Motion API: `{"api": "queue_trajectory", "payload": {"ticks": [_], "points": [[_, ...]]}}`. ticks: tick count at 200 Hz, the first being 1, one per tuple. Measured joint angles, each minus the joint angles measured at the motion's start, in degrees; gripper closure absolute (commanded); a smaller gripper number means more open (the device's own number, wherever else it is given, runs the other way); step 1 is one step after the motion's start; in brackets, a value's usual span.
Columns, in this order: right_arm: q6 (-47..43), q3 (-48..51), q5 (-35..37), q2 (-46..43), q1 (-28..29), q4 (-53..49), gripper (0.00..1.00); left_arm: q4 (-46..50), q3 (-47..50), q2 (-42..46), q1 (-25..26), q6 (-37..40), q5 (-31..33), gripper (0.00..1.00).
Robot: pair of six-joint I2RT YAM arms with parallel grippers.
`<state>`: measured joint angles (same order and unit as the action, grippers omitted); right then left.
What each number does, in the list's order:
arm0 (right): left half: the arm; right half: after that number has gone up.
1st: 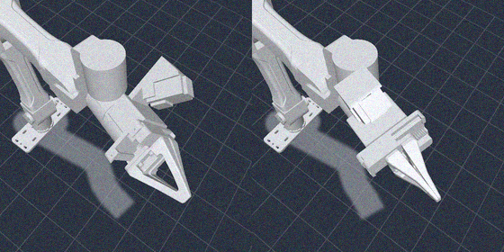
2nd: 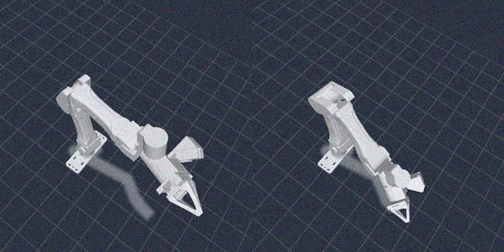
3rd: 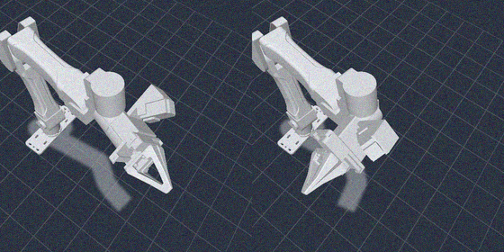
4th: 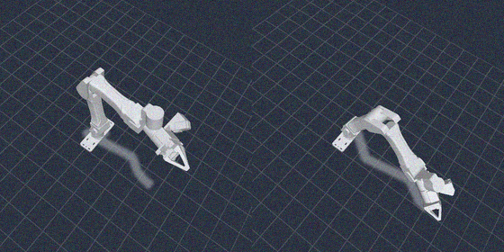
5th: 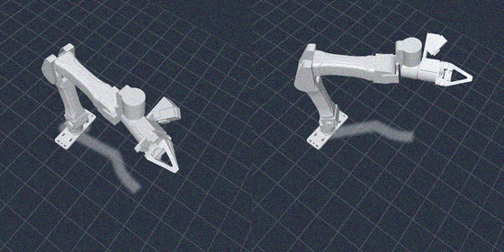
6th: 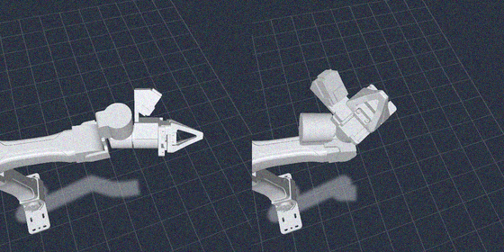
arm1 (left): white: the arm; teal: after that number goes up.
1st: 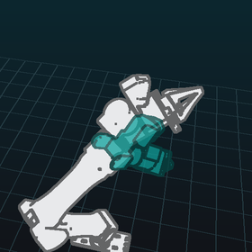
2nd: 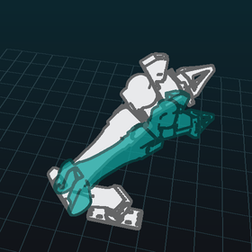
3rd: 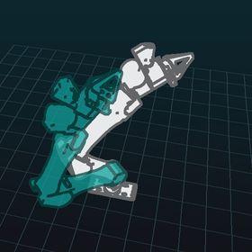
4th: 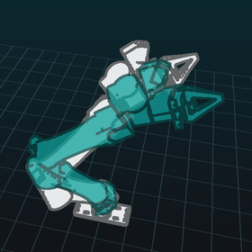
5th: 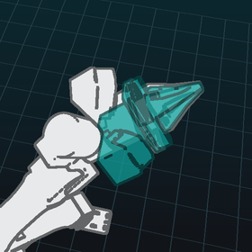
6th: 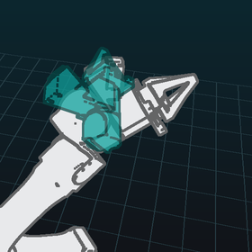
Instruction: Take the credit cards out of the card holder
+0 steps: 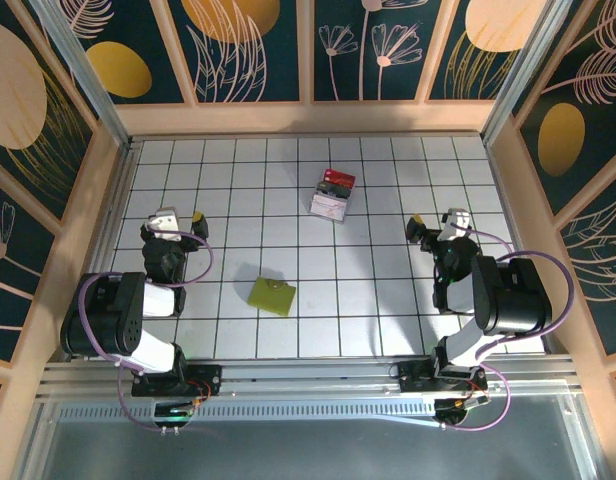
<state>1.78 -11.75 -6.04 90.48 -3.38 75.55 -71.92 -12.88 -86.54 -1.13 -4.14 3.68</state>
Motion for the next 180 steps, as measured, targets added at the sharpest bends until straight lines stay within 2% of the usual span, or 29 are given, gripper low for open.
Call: {"api": "queue_trajectory", "payload": {"ticks": [105, 180], "points": [[0.0, 0.0, 0.0, 0.0, 0.0, 0.0, 0.01, 1.0, -0.1, 0.3, 0.0, 0.0, 0.7, 0.01], [0.0, 0.0, 2.1, -4.0, 0.0, -2.1, 0.01, 9.8, -1.3, 11.5, 0.0, -1.1, 3.4, 0.01]]}}
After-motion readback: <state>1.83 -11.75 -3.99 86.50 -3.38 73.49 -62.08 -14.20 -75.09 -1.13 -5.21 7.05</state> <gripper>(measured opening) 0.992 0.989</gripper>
